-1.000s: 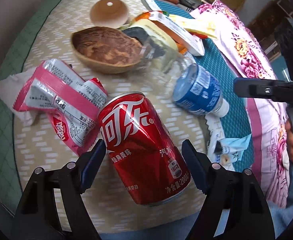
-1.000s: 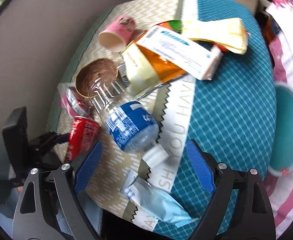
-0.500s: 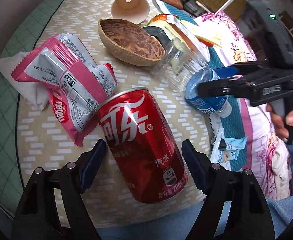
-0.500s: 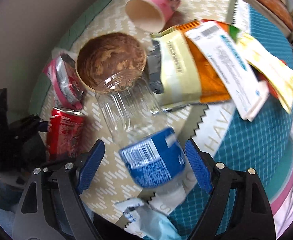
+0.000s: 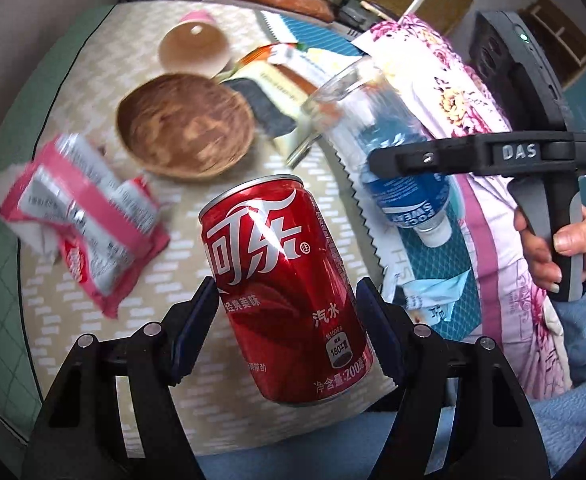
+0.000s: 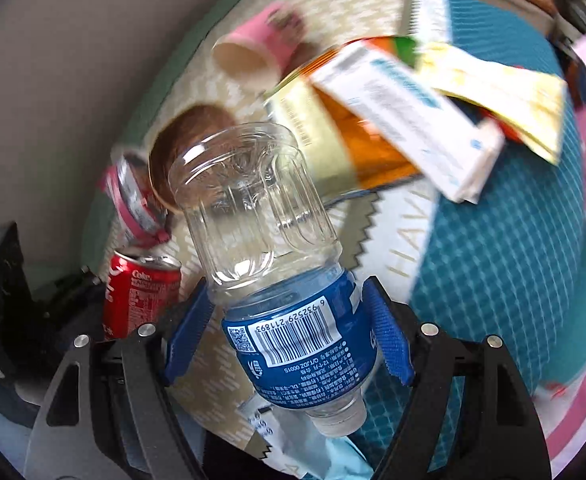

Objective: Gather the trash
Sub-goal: 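Grasp the red cola can with the left tool while the right tool grasps the blue-label water bottle, then carry the can and bottle over the wastebasket and open both tools to drop them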

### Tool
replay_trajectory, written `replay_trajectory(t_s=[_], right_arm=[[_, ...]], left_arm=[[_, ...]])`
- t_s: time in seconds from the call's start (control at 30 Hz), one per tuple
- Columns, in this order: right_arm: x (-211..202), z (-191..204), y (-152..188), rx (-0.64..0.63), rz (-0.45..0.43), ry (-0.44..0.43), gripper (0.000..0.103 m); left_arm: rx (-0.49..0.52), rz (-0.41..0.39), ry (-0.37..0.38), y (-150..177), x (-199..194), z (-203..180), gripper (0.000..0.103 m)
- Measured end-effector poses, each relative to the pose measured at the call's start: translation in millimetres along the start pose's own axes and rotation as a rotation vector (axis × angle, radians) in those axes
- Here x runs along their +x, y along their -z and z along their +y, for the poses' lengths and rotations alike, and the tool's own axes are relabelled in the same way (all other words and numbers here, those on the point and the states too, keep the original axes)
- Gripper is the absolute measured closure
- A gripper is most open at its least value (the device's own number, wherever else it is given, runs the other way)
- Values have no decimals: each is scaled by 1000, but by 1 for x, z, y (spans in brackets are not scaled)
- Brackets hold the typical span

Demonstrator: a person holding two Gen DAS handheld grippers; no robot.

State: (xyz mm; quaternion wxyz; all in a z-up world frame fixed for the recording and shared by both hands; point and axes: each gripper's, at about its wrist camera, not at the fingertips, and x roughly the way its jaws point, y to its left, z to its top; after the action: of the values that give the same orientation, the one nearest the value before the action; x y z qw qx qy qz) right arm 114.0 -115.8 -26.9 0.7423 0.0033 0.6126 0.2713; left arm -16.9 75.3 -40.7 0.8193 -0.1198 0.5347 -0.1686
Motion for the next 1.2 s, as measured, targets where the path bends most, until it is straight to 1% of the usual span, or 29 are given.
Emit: replay_trajectory(t_s=[0.1, 0.23, 0.43, 0.57, 0.9, 1.1, 1.2], right_arm=[[-19, -16, 12, 61, -57, -7, 31], [-43, -51, 23, 148, -116, -30, 31], [-64, -88, 39, 261, -196, -60, 31], [-80, -119, 52, 321, -240, -40, 31], [-121, -190, 83, 479, -378, -24, 31], [-140, -244, 112, 610, -441, 19, 31], [-145, -260, 122, 649, -450, 68, 31]], left_arm=[[9, -1, -2, -9, 3, -10, 31], [32, -5, -8, -25, 6, -23, 31], [116, -7, -17, -54, 14, -57, 31], [179, 0, -16, -71, 25, -82, 31], [303, 54, 15, -121, 73, -161, 31], [383, 94, 27, -147, 113, -211, 31], [417, 114, 29, -157, 135, -232, 31]])
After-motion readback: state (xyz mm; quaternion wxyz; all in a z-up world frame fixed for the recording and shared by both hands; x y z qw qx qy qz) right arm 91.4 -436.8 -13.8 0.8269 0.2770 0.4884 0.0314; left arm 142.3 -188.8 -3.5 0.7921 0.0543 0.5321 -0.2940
